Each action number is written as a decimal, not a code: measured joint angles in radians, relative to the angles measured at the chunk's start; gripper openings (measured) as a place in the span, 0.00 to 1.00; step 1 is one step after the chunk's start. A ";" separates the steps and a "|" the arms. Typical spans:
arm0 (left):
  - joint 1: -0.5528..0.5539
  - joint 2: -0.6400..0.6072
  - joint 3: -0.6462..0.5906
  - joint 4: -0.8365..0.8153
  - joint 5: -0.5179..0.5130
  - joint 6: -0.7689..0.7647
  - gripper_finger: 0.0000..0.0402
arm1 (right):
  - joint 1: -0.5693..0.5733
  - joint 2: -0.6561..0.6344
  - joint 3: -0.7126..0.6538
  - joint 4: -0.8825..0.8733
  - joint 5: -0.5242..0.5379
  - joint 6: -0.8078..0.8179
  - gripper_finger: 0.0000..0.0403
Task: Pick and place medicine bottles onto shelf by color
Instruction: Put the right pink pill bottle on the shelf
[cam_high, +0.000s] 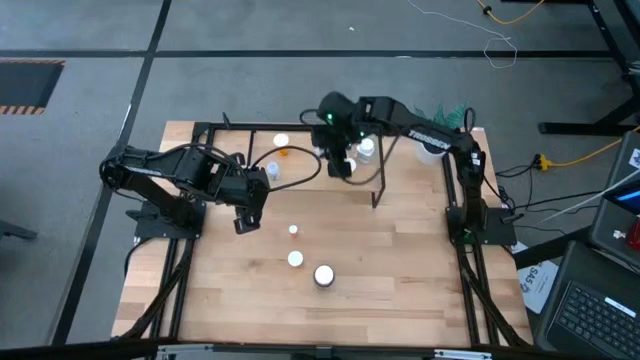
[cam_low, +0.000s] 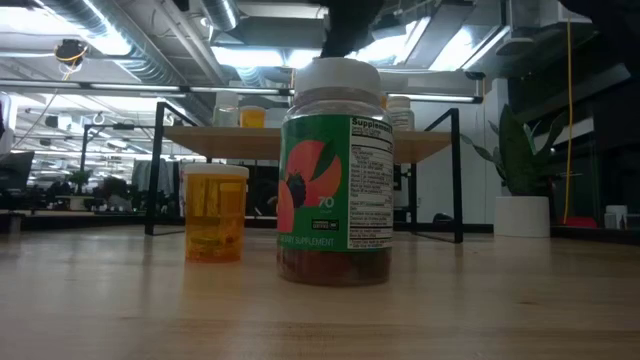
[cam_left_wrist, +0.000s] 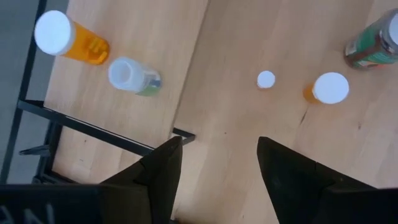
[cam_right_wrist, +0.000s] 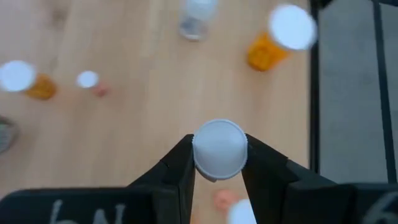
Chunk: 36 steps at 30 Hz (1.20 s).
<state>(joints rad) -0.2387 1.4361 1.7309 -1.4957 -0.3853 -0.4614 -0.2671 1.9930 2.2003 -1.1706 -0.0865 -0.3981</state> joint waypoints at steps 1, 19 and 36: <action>0.000 0.000 0.000 0.000 -0.003 0.000 0.51 | -0.018 0.000 -0.020 0.030 -0.014 -0.002 0.28; 0.000 0.000 0.000 0.000 -0.049 0.000 0.51 | -0.122 0.002 -0.212 0.224 -0.128 -0.006 0.28; 0.000 0.000 0.000 0.000 -0.049 0.000 0.51 | -0.122 0.011 -0.212 0.252 -0.178 -0.004 0.28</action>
<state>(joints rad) -0.2390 1.4361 1.7309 -1.4956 -0.4343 -0.4614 -0.3893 2.0041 1.9884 -0.9183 -0.2642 -0.4024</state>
